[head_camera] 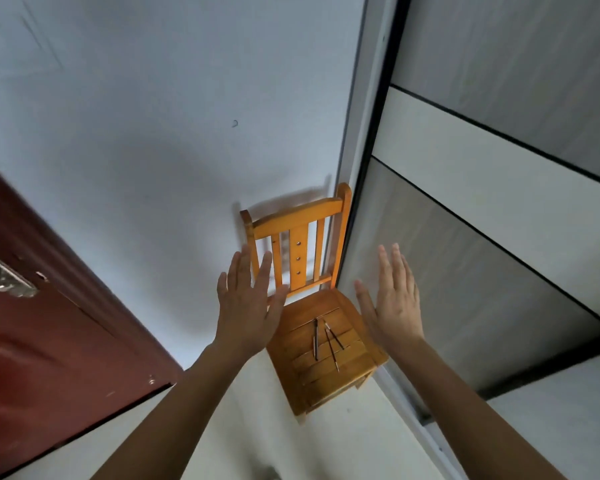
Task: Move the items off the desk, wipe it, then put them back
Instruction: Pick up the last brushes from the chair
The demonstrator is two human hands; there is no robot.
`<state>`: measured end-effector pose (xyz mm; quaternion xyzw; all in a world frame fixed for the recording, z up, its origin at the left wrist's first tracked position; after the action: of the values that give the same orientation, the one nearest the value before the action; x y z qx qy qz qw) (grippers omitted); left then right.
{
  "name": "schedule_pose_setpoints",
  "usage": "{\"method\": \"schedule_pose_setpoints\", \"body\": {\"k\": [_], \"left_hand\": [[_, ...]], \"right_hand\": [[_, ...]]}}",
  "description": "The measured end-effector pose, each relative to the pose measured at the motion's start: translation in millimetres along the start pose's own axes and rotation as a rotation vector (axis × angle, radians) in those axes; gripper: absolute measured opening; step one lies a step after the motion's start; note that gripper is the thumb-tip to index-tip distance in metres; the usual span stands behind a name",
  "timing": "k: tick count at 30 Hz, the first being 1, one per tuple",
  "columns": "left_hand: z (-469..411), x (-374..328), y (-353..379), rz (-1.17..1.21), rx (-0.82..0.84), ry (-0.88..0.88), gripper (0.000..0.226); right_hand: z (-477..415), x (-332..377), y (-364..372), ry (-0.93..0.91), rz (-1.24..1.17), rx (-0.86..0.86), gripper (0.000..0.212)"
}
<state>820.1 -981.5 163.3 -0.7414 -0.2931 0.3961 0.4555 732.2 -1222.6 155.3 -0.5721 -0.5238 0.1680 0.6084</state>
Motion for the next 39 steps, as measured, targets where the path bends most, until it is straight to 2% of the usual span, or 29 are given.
{"method": "schedule_pose_setpoints", "body": {"k": [4,10,16,21,24,27,29,32,37,39], "left_hand": [[-36,-8,35,-0.032,0.058,-0.021,0.068],[-75,-19,92,-0.008,0.127,-0.173,0.068],[-95,-3,191,0.035,0.261,-0.277,0.059],[-83,29,308,0.087,0.350,-0.324,0.051],[-56,51,396,0.068,0.460,-0.347,0.044],[-24,73,476,0.137,0.518,-0.436,0.045],[-3,84,518,0.181,0.526,-0.500,0.042],[20,97,561,0.190,0.543,-0.540,0.046],[34,106,595,0.189,0.540,-0.627,0.056],[34,107,600,0.183,0.490,-0.630,0.049]], "right_hand": [[-50,-16,27,-0.019,-0.001,0.073,0.073],[-125,-29,68,-0.119,-0.023,0.185,0.064],[-167,-72,155,-0.123,0.010,0.295,0.058],[-162,-125,262,-0.065,0.010,0.396,0.061],[-140,-165,332,-0.033,-0.019,0.442,0.060],[-106,-214,406,0.096,0.026,0.564,0.073],[-81,-244,447,0.181,0.071,0.636,0.073],[-54,-271,492,0.268,0.078,0.706,0.065],[-37,-282,532,0.308,0.094,0.714,0.063],[-35,-282,540,0.300,0.079,0.710,0.052]]}}
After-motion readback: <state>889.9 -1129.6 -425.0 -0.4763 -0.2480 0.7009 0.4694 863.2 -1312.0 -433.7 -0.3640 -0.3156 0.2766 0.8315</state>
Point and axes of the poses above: each hand's wrist, its own z-axis away from the middle knuckle, its own y-axis out of the palm, x = y × z, the point moved 8 cm from there along -z, towards the middle knuckle, and after that the axes turned 6 degrees about y, right-handed, at the moved point
